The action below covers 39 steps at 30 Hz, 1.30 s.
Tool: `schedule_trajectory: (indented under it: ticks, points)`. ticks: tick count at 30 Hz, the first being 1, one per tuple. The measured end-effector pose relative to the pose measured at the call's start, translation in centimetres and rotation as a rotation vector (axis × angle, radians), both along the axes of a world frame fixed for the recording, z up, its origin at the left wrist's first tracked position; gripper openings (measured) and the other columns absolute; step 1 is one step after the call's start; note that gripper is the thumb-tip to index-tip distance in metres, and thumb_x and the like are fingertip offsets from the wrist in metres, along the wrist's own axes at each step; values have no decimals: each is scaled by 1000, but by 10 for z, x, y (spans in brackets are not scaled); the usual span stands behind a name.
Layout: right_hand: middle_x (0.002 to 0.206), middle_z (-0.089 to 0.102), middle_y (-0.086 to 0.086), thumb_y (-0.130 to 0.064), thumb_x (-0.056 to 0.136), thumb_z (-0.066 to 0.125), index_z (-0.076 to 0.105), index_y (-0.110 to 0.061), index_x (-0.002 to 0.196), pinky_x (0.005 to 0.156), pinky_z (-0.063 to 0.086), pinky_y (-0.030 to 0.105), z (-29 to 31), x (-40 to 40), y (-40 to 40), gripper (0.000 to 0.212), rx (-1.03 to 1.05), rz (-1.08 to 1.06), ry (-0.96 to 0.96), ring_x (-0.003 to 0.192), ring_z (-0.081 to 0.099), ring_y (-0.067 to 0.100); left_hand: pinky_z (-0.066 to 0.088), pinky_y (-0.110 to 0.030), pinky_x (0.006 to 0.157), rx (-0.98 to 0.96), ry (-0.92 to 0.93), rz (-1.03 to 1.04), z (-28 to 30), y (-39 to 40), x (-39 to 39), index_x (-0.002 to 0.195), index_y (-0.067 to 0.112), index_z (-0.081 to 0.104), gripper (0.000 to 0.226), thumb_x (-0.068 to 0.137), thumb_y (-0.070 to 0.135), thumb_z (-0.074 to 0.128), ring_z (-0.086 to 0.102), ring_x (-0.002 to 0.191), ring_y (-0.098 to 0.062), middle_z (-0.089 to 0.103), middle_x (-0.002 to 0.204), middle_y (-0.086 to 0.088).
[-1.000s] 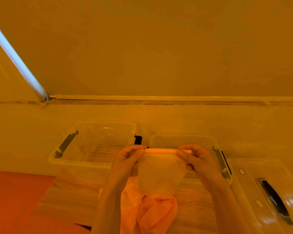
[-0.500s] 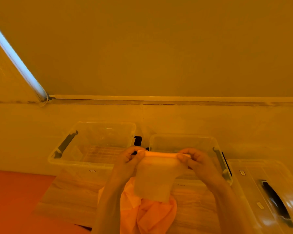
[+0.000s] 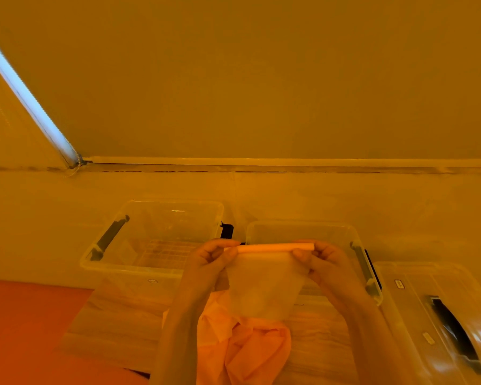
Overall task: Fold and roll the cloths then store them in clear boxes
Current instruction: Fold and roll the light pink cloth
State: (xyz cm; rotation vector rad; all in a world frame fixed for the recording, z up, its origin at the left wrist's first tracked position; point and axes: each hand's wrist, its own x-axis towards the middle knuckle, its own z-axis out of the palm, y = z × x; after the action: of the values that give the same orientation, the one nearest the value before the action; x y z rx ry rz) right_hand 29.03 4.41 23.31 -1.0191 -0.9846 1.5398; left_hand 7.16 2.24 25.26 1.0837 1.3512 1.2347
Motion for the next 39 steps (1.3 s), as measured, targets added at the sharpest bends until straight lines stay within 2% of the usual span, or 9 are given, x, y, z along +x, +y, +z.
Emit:
schedule_trajectory:
  ticks: [6, 11, 15, 20, 23, 27, 30, 34, 39]
  points:
    - [87, 68, 6, -14, 89, 59, 68, -18, 97, 66, 53, 34, -9, 3, -1, 13, 21, 6, -204, 76, 65, 17, 53, -21, 55, -52, 56, -40, -2, -2, -1, 99, 25, 68, 21, 87, 10, 62, 69, 71, -8, 73, 78, 5]
    - [95, 66, 7, -14, 89, 59, 69, -23, 96, 66, 52, 31, -9, 3, -4, 15, -8, 11, -192, 83, 63, 19, 57, -33, 60, -73, 115, -37, -5, 0, 0, 91, 22, 70, 12, 86, 14, 63, 69, 70, -14, 73, 78, 0]
    - [89, 66, 1, -34, 76, 65, 68, -22, 91, 65, 52, 32, -3, -2, -6, 20, -18, -27, -189, 80, 62, 17, 56, -33, 58, -43, 120, -22, -3, -2, 3, 95, 19, 70, 13, 86, 13, 63, 69, 68, -17, 73, 75, -4]
    - [80, 62, -1, -25, 83, 66, 68, -25, 80, 53, 45, 22, -4, -2, -5, 4, 51, -85, -249, 69, 57, 11, 53, -18, 50, -3, 71, -31, 3, -5, 4, 94, 20, 68, 15, 88, 8, 61, 66, 61, 0, 71, 68, 14]
    - [82, 65, 3, -29, 71, 71, 71, -27, 81, 58, 49, 29, -2, -2, -6, 10, 52, -62, -195, 72, 61, 16, 44, -9, 44, 35, 86, -12, 5, -6, 6, 97, 15, 68, 12, 89, 12, 59, 59, 54, 8, 66, 70, 11]
    - [92, 72, 8, -23, 64, 71, 69, -18, 102, 72, 55, 36, -1, -2, -6, 38, 5, -29, -79, 82, 68, 21, 50, -14, 53, 8, 46, -18, 3, -5, 2, 101, 19, 68, 17, 88, 10, 60, 64, 65, 3, 70, 72, 12]
    - [95, 73, 11, -20, 70, 69, 69, -14, 102, 75, 55, 36, 1, -1, -8, 33, 5, 3, -81, 88, 69, 24, 53, -22, 56, -32, 64, -40, 1, -6, -2, 96, 23, 70, 15, 88, 14, 61, 67, 73, -7, 71, 80, 5]
    - [85, 73, 3, -17, 83, 64, 70, -18, 95, 68, 55, 32, -1, -2, -10, 13, 27, -9, -174, 80, 68, 18, 42, -9, 44, 15, 110, -73, 4, -10, -1, 92, 17, 66, 11, 91, 12, 56, 58, 51, 5, 59, 63, 9]
    - [83, 73, 0, -17, 86, 61, 69, -17, 97, 68, 55, 28, -1, -2, -13, 14, 60, 56, -252, 77, 68, 15, 49, -16, 50, -8, 112, -84, 2, -11, -5, 95, 24, 66, 14, 92, 16, 55, 66, 65, -4, 67, 85, -1]
